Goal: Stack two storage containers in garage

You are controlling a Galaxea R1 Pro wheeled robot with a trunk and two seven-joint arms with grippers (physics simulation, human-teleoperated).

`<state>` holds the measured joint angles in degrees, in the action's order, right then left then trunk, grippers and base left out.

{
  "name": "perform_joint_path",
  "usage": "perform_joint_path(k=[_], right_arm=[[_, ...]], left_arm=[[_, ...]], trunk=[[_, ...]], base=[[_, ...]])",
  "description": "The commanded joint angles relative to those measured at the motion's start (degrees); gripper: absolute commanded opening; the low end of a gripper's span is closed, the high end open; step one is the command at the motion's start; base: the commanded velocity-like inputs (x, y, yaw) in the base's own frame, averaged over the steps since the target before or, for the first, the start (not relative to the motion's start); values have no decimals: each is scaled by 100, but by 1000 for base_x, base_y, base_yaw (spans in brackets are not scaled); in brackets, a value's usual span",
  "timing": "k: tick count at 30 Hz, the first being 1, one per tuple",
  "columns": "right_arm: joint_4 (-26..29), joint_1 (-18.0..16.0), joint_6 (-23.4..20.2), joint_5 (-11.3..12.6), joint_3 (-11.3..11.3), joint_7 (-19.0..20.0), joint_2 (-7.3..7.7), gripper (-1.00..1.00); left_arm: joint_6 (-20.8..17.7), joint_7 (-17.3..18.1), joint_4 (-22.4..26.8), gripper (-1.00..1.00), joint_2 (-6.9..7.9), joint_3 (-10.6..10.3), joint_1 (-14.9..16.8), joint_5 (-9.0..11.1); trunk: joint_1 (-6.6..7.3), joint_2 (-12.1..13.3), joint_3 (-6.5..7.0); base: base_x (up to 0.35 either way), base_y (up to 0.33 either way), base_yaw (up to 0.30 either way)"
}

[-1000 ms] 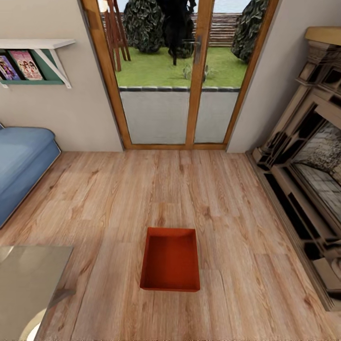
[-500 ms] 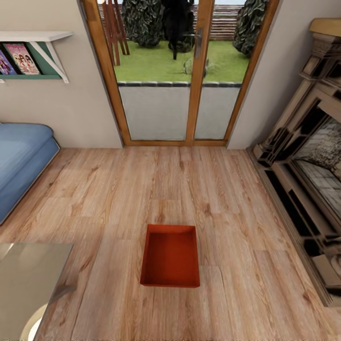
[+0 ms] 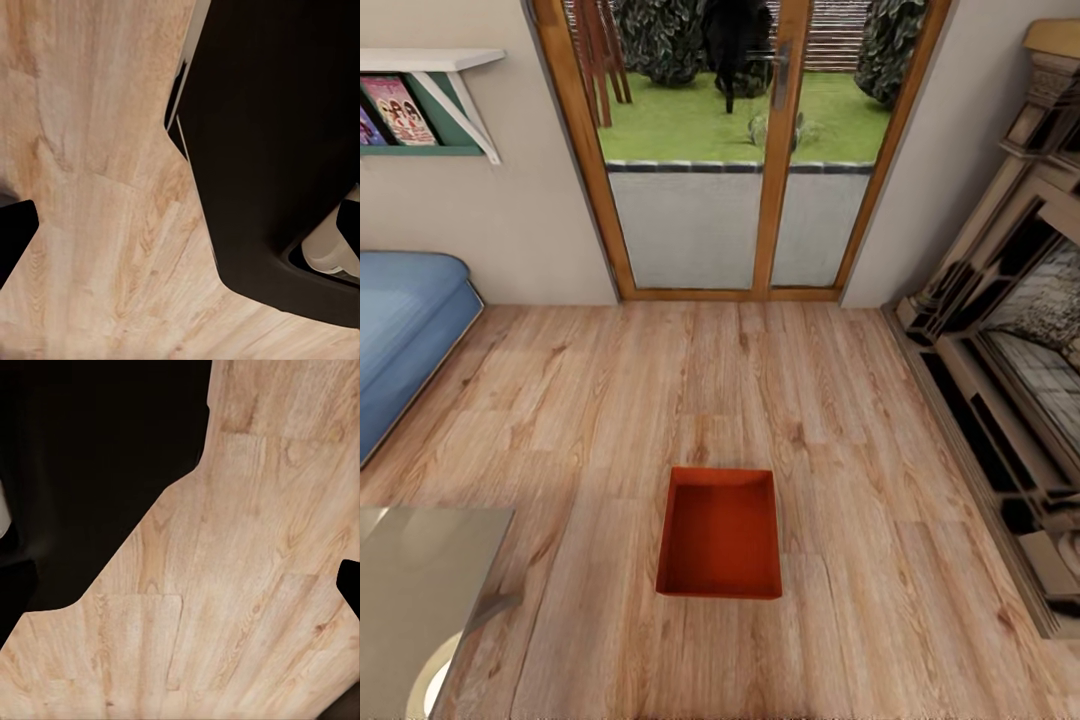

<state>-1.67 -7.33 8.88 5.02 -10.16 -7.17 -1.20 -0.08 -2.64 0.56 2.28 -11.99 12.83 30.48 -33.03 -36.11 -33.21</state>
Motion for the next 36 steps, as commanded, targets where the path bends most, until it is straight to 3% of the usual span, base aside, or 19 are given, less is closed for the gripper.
perform_joint_path(k=[1,36], right_arm=[[-18,-6,35,52,-48,-12,-3,100],[-18,-6,35,52,-48,-12,3,100]], left_arm=[[-1,-18,5,100,0,-49,0,45],[-1,-18,5,100,0,-49,0,45]], trunk=[[-1,-5,-14],[-1,-5,-337]], base=[[0,0,0],[0,0,0]])
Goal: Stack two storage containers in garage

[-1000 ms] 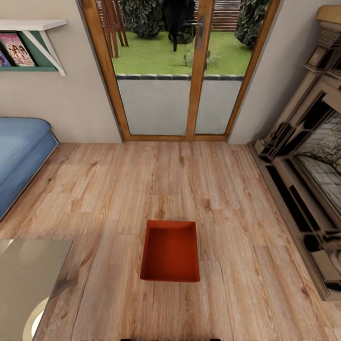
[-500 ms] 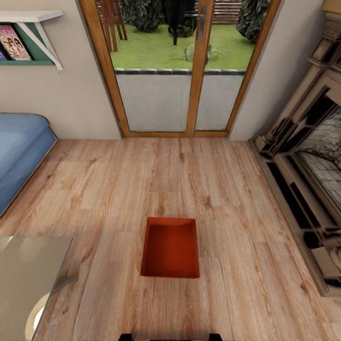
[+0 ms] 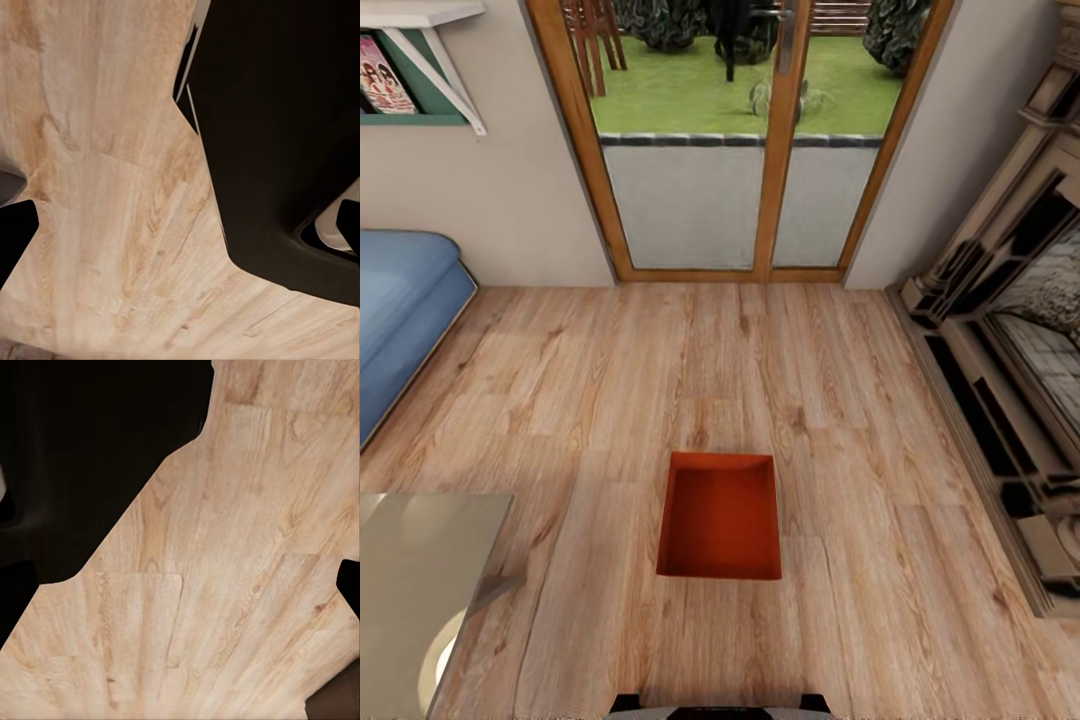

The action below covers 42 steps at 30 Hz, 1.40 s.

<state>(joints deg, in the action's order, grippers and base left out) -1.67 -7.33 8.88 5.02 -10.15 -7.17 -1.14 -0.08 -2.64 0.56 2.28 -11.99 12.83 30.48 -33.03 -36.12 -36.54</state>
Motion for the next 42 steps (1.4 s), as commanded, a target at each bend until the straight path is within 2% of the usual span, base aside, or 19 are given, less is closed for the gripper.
perform_joint_path(k=[1,25,34,42], right_arm=[[-18,-6,35,52,-48,-12,-2,100],[-18,-6,39,43,-51,-10,0,100],[-18,-7,51,10,-75,1,-49,100],[-18,-8,63,-136,-23,-12,-66,100]], left_arm=[[-1,-18,5,100,0,-49,0,45],[-1,-18,5,100,0,-49,0,45],[-1,-18,5,100,0,-49,0,45],[-1,-18,5,100,0,-49,0,45]], trunk=[[-1,-5,-14],[-1,-5,-232],[-1,-5,-239],[-1,-5,-239]], base=[[0,0,0],[0,0,0],[0,0,0],[0,0,0]])
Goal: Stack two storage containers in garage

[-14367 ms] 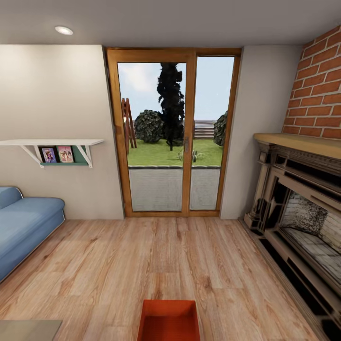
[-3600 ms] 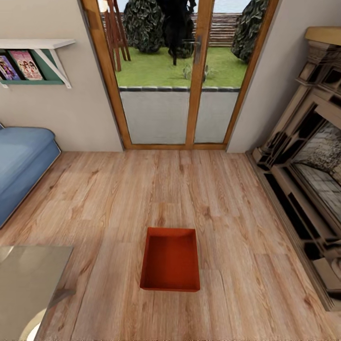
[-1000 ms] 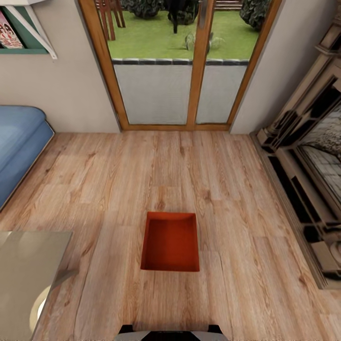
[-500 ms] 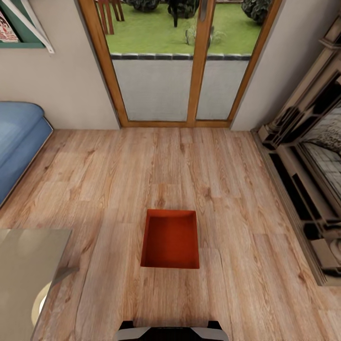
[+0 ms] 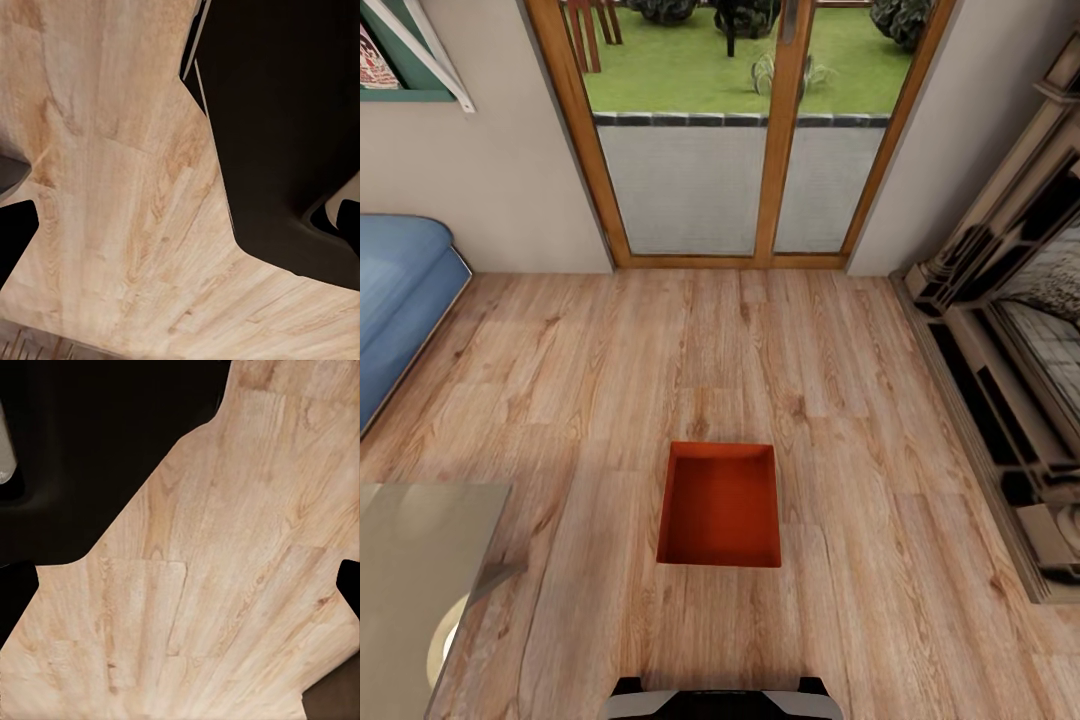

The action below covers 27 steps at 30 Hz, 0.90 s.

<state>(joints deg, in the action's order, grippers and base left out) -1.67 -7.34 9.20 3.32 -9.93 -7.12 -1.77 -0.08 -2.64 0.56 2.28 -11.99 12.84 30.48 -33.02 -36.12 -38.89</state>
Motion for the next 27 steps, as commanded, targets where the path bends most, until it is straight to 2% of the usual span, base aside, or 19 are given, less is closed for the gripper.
perform_joint_path(k=[1,13,18,24,27], right_arm=[[-18,-7,35,31,-43,-18,-4,100],[-18,-7,31,4,-51,-63,-2,100],[-18,-5,13,49,-36,-42,44,100],[-18,-5,8,16,-60,-18,11,100],[-14,-7,0,24,-50,-10,7,100]], left_arm=[[-1,-18,5,100,0,-49,0,45],[-1,-18,5,100,0,-49,0,45],[-1,-18,5,100,0,-49,0,45],[33,-18,25,100,-2,-26,0,97],[36,-36,184,100,8,-29,0,99]], trunk=[[-1,-5,-4],[-1,-5,-4],[-1,-5,-4],[-1,-5,-4],[-1,-5,-4]], base=[[0,0,0],[0,0,0],[0,0,0],[0,0,0],[0,0,0]])
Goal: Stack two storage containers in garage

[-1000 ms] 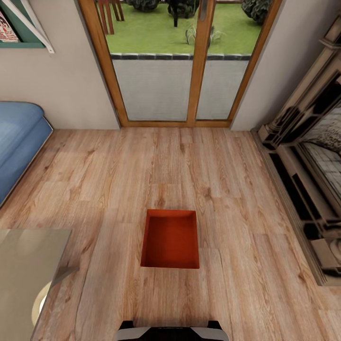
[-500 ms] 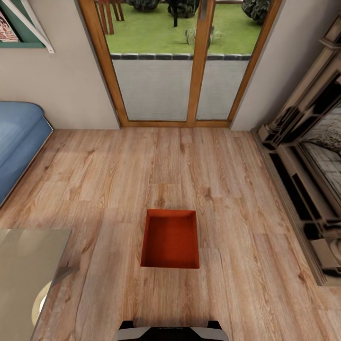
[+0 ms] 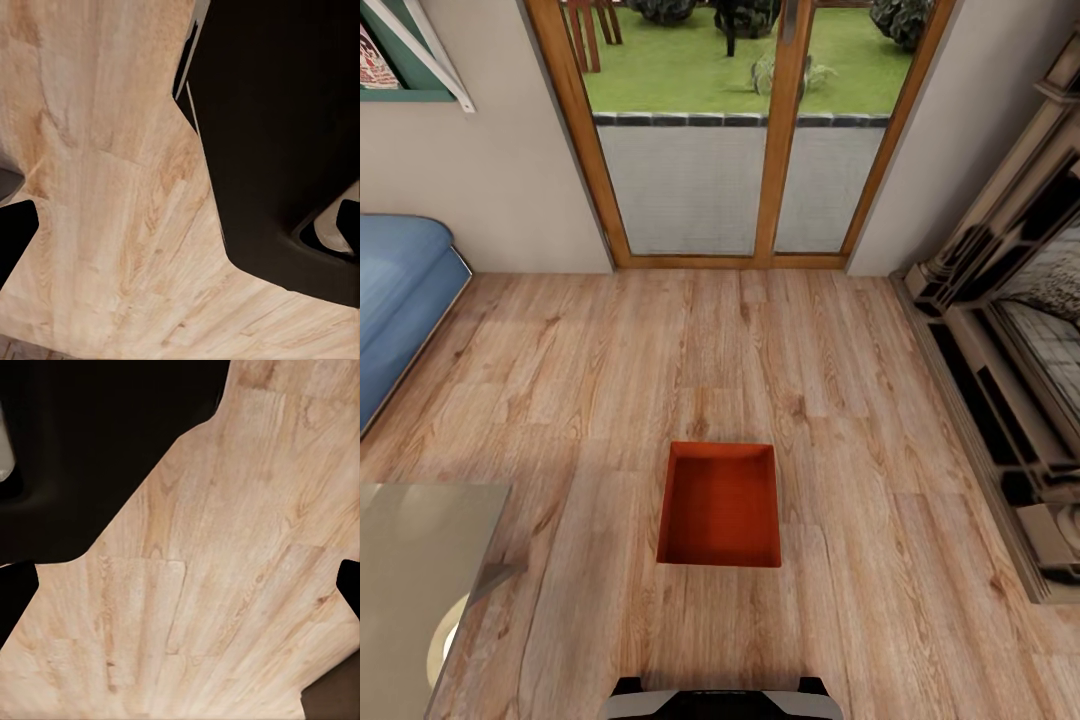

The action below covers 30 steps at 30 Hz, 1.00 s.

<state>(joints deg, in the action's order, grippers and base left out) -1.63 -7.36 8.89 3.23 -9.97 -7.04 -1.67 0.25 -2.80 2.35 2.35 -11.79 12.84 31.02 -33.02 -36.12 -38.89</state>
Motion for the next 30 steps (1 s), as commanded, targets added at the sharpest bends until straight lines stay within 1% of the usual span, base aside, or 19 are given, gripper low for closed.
perform_joint_path(k=[1,4,8,17,22,26,30], right_arm=[[-14,-6,29,35,-42,-15,-5,100],[-1,-8,-9,48,-36,-10,-9,100],[71,-6,-146,93,-19,-15,-7,100],[101,-7,-194,108,-5,-10,-8,100],[101,-7,-195,105,-5,-9,-8,100],[101,-7,-195,98,-5,-8,-9,100],[103,-7,-195,91,-5,-11,-12,100]], left_arm=[[2,-40,136,100,4,-50,-1,42],[6,-39,457,100,16,-59,-1,19],[9,-22,656,100,15,-74,-1,-13],[-7,-75,679,100,3,-97,-1,-50],[-7,-79,679,100,1,-96,-1,-51],[0,-80,660,100,9,-95,-1,-45],[1,-80,617,100,9,-95,-1,-49]], trunk=[[-1,-5,-4],[-1,-5,-4],[-1,-5,-4],[-1,-5,-4],[-111,-205,-94],[-111,-205,-94],[-199,-365,-166]], base=[[0,0,0],[0,0,0],[0,0,0],[0,0,0],[0,0,0],[0,0,0],[0,0,0]])
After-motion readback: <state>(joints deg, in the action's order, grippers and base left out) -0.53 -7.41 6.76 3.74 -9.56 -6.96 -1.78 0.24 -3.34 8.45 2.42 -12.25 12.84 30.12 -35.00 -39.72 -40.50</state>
